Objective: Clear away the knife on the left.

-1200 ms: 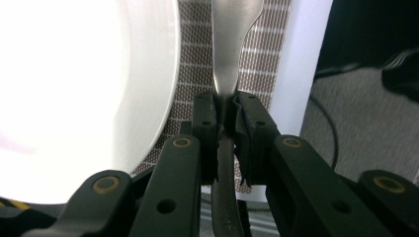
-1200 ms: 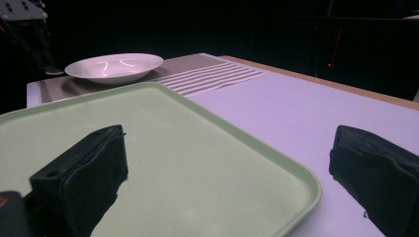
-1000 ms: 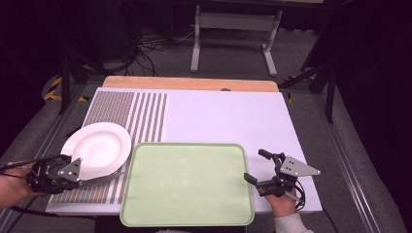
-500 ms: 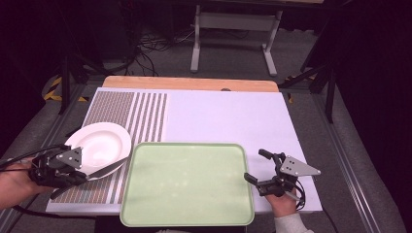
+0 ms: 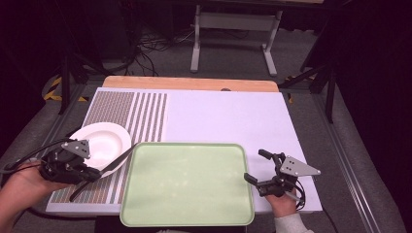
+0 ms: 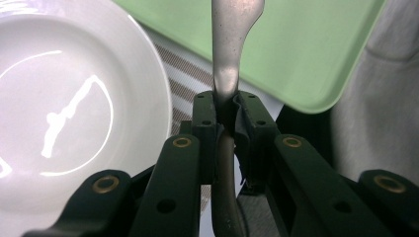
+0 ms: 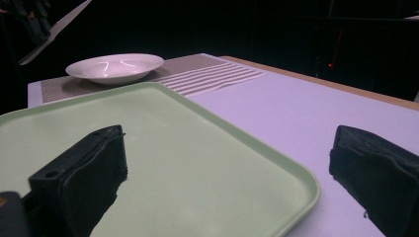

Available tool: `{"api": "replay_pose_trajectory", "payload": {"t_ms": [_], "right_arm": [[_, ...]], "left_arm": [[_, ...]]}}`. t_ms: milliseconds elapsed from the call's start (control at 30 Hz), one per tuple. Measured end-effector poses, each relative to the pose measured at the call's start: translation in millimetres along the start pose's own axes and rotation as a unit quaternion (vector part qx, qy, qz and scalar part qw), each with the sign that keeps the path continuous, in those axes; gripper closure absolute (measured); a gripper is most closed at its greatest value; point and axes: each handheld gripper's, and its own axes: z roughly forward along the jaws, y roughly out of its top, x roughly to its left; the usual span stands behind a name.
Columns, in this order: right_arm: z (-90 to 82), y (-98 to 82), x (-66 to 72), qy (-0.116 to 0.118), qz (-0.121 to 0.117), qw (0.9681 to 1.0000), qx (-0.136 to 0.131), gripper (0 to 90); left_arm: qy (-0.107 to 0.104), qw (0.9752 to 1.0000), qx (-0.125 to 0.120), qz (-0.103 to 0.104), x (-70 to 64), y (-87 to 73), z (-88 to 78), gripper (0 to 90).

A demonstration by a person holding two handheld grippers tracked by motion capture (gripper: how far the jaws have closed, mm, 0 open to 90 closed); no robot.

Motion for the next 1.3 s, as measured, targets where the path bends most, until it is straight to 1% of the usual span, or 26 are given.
{"api": "replay_pose_trajectory", "payload": {"t_ms": [67,100,233,300,333,433,467,500,667,767,833,900,933,1033,1167,1200,1267,1300], "right_arm": [[-0.4,0.1,-0.1,0.0,-0.001,1.0,-0.001,1.7],[-0.6,0.0,-0.1,-0.001,0.0,1.0,0.0,1.7],[-0.5,-0.4,-0.4,-0.001,0.0,1.0,-0.001,1.7],[-0.3,-0.2,-0.2,0.0,-0.001,1.0,-0.001,1.7],[-0.3,-0.3,-0.2,0.0,-0.001,1.0,0.0,1.7],[-0.4,-0.3,-0.4,0.0,0.0,1.0,-0.001,1.7],[-0.4,-0.3,-0.3,0.0,0.0,1.0,-0.001,1.7],[-0.4,-0.3,-0.2,0.0,0.0,1.0,-0.001,1.7],[-0.7,-0.6,-0.5,-0.001,0.001,1.0,-0.001,1.7],[-0.7,-0.7,-0.4,-0.001,0.0,1.0,-0.001,1.7],[-0.8,-0.7,-0.5,-0.001,0.001,1.0,-0.001,1.7],[-0.6,-0.7,-0.4,-0.001,0.002,1.0,-0.001,1.7],[-0.4,-0.7,-0.4,0.0,0.002,1.0,-0.001,1.7],[-0.3,-1.0,-0.4,0.0,0.002,1.0,0.0,1.7],[-0.4,-1.2,-0.6,0.001,0.002,1.0,0.0,1.7],[-0.6,-1.4,-0.8,0.0,0.002,1.0,0.0,1.7],[-0.6,-1.6,-0.9,0.0,0.003,1.0,0.0,1.7],[-0.4,-1.6,-1.0,0.0,0.002,1.0,0.0,1.7]], "left_arm": [[-0.006,0.9999,-0.006,-0.007,-0.9,2.2,2.2,80.2],[-0.009,0.9998,-0.012,-0.015,-2.0,3.7,3.8,80.2],[-0.021,0.999,-0.028,-0.026,-5.1,9.1,8.8,80.2],[-0.023,0.9986,-0.039,-0.028,-6.0,12.2,11.0,80.2],[-0.031,0.998,-0.044,-0.032,-6.4,13.7,12.2,80.2],[-0.042,0.9971,-0.054,-0.033,-10.0,19.1,16.3,80.2],[-0.044,0.9969,-0.058,-0.03,-11.1,20.8,18.0,80.2],[-0.047,0.9966,-0.059,-0.032,-12.9,22.2,19.5,80.2],[-0.058,0.9955,-0.068,-0.032,-18.8,28.2,27.1,80.2],[-0.061,0.9951,-0.071,-0.032,-21.7,31.3,31.8,80.2],[-0.066,0.9944,-0.075,-0.034,-23.2,33.1,34.6,80.2],[-0.064,0.9943,-0.077,-0.036,-25.7,35.2,37.3,80.2],[-0.061,0.9946,-0.077,-0.033,-26.2,36.5,38.9,80.2],[-0.065,0.9941,-0.079,-0.035,-28.3,40.9,44.7,80.2],[-0.07,0.9936,-0.083,-0.03,-30.4,46.0,50.5,80.2],[-0.075,0.9929,-0.087,-0.03,-30.6,46.8,51.7,80.2],[-0.085,0.9908,-0.1,-0.033,-31.5,47.6,53.8,80.2],[-0.089,0.9906,-0.099,-0.031,-31.6,48.5,55.3,80.2]]}}
